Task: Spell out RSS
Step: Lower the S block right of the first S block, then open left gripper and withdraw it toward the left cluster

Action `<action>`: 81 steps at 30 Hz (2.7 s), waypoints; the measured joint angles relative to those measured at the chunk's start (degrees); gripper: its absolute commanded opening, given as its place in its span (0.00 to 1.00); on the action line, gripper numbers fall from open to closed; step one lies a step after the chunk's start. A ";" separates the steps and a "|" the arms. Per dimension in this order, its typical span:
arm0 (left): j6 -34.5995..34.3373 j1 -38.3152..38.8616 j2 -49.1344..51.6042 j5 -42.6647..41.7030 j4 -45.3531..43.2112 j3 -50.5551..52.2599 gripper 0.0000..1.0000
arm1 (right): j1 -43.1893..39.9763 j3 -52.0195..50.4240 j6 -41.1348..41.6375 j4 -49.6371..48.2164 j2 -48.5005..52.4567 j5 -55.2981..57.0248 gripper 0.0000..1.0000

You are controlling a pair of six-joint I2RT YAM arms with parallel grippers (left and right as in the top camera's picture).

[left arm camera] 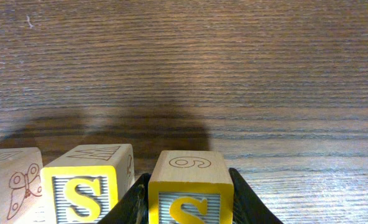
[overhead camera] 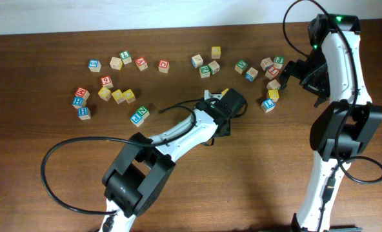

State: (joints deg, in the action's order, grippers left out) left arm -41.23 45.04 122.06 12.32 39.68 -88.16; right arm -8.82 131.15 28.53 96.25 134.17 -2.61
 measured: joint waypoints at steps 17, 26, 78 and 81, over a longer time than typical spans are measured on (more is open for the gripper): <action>-0.04 0.00 0.00 2.67 0.98 0.44 0.29 | 0.00 0.00 0.00 0.00 0.00 0.00 0.98; -0.20 0.00 0.00 2.73 -0.33 0.48 0.30 | 0.00 0.00 -0.02 0.00 0.00 0.02 0.98; -0.42 -16.65 -34.38 6.84 30.53 0.57 0.99 | 0.00 0.00 0.00 0.00 0.00 0.02 0.98; -0.42 -22.47 -34.97 7.02 35.82 0.59 0.99 | 0.00 0.00 0.00 0.02 0.00 0.00 0.99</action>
State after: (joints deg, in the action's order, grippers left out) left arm -41.65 22.57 87.09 19.33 75.50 -87.57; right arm -8.82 131.15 28.53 96.27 134.17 -2.61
